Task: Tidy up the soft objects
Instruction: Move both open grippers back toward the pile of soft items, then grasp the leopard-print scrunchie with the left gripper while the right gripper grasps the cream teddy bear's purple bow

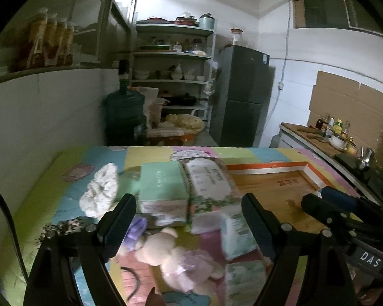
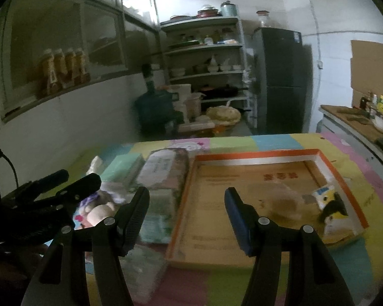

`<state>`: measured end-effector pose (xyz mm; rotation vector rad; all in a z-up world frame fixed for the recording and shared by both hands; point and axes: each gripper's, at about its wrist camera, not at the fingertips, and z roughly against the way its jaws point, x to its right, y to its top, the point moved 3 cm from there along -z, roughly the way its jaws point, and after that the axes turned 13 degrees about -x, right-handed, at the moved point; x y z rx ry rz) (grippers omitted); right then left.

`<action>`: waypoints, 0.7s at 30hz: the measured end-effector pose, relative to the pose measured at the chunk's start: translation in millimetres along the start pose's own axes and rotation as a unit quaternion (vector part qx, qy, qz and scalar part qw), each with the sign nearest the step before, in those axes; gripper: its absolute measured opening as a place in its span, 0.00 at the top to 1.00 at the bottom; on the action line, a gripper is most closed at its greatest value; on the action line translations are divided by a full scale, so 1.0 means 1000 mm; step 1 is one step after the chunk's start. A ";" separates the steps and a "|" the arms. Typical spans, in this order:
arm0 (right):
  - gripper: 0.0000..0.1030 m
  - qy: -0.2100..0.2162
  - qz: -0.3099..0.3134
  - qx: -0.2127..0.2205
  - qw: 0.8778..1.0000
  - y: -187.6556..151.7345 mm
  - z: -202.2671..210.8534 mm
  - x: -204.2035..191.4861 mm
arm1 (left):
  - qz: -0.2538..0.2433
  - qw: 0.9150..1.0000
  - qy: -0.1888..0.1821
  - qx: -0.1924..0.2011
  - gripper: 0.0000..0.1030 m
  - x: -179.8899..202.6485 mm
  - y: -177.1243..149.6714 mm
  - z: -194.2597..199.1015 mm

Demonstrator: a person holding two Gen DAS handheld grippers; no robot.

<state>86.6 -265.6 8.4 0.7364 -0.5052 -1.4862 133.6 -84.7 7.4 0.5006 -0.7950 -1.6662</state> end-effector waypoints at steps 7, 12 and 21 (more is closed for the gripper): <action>0.39 0.019 0.021 -0.010 1.000 0.002 -0.013 -0.030 | 0.017 1.000 0.016 -0.001 0.18 -0.028 -0.006 0.004; 0.39 0.036 0.037 -0.016 0.999 0.002 -0.022 -0.053 | 0.031 0.999 0.025 -0.001 0.18 -0.046 -0.009 0.005; 0.39 0.058 0.061 -0.037 0.996 -0.002 -0.041 -0.087 | 0.062 0.997 0.044 -0.005 0.18 -0.087 -0.018 0.007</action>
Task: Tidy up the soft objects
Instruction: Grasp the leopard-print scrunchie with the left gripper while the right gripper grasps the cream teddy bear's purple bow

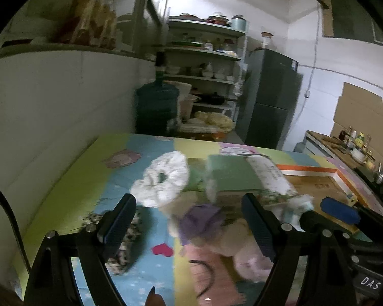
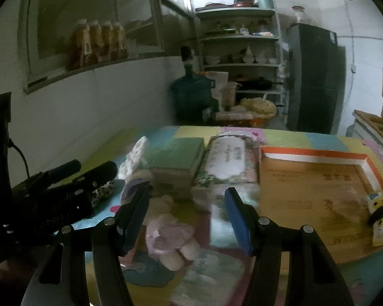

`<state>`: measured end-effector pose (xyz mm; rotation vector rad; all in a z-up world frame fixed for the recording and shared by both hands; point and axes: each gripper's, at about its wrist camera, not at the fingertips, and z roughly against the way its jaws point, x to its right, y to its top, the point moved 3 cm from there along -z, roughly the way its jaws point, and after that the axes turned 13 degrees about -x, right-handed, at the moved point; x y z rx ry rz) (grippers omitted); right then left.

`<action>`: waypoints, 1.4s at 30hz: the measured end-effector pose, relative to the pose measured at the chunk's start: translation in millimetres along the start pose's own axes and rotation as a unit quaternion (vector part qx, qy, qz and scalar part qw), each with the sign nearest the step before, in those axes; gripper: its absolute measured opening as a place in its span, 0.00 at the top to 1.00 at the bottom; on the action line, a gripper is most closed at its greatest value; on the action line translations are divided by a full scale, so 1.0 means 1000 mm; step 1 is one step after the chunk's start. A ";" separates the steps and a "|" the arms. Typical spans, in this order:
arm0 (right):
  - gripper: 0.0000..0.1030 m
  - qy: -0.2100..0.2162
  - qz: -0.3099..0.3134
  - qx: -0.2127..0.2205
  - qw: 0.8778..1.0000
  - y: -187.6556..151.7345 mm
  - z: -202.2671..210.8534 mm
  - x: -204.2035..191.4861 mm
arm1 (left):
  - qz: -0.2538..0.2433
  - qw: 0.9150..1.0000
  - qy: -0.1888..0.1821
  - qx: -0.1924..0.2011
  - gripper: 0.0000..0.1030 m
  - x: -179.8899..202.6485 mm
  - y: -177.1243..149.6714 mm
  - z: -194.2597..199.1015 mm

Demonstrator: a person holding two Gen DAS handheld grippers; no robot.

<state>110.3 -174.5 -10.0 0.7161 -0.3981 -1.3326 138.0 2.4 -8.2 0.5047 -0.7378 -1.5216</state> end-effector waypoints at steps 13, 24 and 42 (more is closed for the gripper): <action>0.39 0.020 0.025 -0.030 0.999 0.001 -0.028 -0.028 | 0.055 0.998 0.030 -0.011 0.18 -0.063 -0.009 -0.005; 0.39 0.033 0.075 -0.071 0.994 0.010 -0.072 -0.062 | 0.089 0.995 0.039 -0.031 0.18 -0.093 -0.021 -0.019; 0.39 0.025 0.085 -0.107 0.990 0.034 -0.127 -0.072 | 0.113 0.988 0.015 -0.106 0.18 -0.113 -0.024 -0.074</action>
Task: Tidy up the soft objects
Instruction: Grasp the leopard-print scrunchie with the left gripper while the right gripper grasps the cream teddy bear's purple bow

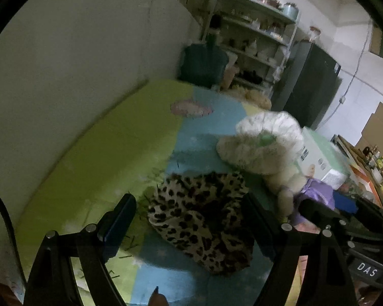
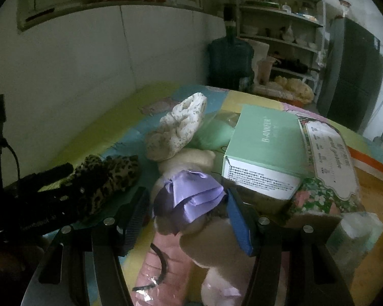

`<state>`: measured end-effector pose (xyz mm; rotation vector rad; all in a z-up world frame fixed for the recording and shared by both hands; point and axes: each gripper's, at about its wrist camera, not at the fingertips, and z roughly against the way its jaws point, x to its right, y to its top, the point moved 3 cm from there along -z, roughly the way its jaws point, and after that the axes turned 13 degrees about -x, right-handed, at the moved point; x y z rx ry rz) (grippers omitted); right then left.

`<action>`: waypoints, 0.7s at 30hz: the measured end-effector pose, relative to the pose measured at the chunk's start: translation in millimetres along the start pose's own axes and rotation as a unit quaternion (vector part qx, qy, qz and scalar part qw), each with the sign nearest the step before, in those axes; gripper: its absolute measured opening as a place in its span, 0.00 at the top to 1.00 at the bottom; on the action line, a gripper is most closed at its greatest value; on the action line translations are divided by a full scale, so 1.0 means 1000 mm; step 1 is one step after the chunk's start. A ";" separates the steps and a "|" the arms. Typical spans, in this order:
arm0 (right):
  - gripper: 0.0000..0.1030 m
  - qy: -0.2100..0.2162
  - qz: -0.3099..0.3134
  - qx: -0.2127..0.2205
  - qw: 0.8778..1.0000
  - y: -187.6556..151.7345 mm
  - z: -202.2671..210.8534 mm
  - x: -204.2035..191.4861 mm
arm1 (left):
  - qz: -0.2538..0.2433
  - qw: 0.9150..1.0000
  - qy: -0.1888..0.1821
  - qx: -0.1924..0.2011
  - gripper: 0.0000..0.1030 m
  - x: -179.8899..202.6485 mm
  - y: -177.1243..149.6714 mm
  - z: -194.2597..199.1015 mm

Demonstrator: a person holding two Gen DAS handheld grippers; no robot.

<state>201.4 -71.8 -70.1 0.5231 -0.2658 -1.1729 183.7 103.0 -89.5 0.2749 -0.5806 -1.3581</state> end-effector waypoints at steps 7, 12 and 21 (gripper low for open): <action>0.39 -0.003 -0.002 -0.009 1.000 0.007 -0.011 0.000 | -0.003 1.000 0.007 -0.012 0.23 0.003 0.002 -0.010; 0.50 -0.012 0.005 -0.012 1.000 0.008 -0.015 -0.002 | -0.012 1.000 0.017 -0.010 0.45 0.004 0.001 -0.010; 0.63 -0.018 0.002 0.001 1.000 0.008 -0.013 0.000 | -0.019 1.000 0.007 -0.011 0.82 0.006 0.000 -0.009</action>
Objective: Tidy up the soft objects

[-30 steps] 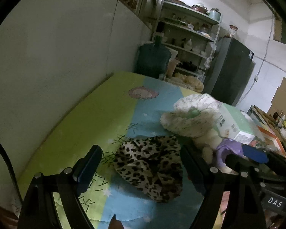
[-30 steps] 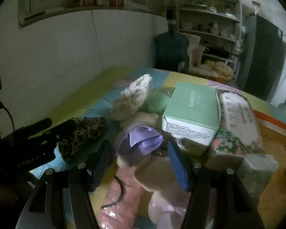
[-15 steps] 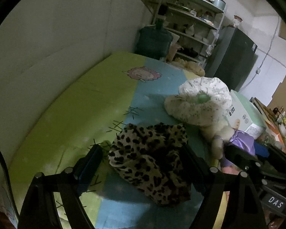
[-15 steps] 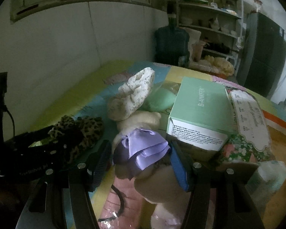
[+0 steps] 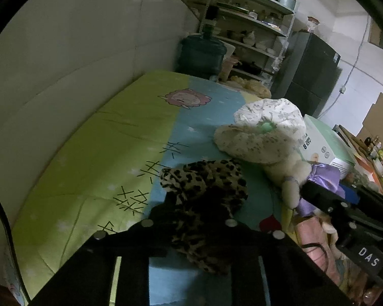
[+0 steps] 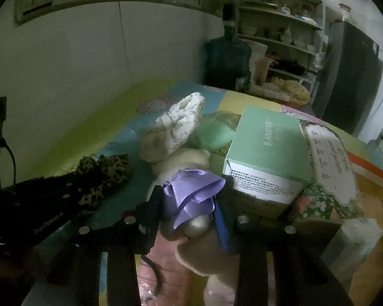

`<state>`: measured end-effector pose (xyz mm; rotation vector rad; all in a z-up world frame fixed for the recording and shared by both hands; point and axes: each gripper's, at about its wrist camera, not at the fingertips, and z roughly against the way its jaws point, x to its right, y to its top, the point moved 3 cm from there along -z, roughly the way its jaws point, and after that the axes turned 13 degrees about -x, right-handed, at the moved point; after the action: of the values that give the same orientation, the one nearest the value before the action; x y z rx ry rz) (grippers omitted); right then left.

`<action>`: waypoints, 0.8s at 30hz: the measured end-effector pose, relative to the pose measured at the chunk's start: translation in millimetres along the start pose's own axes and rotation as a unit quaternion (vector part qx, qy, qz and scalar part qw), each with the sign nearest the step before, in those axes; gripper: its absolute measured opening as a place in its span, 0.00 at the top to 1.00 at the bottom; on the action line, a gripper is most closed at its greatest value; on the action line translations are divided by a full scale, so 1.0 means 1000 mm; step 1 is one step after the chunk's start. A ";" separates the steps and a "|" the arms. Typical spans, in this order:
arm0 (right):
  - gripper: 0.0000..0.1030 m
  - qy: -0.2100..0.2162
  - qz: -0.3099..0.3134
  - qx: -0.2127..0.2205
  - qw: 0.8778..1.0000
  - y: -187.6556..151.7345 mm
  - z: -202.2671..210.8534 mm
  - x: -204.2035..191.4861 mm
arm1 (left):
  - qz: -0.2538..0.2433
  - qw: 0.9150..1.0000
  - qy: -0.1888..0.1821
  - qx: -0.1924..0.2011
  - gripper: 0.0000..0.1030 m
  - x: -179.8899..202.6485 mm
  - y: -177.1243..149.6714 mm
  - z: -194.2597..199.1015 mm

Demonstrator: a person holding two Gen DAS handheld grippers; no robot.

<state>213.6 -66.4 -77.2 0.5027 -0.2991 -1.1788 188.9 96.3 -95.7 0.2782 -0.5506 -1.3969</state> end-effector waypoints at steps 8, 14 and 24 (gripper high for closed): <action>0.64 -0.002 0.001 0.023 1.000 -0.004 0.024 0.001 | 0.001 1.000 -0.006 0.005 0.87 0.003 -0.001 0.001; 0.64 0.000 0.000 0.034 0.999 -0.011 0.040 0.002 | 0.004 1.000 -0.014 0.015 0.90 0.004 0.000 0.010; 0.64 0.000 -0.011 0.059 0.998 -0.025 0.070 0.005 | -0.003 0.999 -0.027 0.043 0.91 0.015 0.000 0.032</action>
<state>162.1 -93.2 -30.3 0.6117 -0.3652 -1.1875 173.7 85.9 -65.8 0.3123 -0.6564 -1.3908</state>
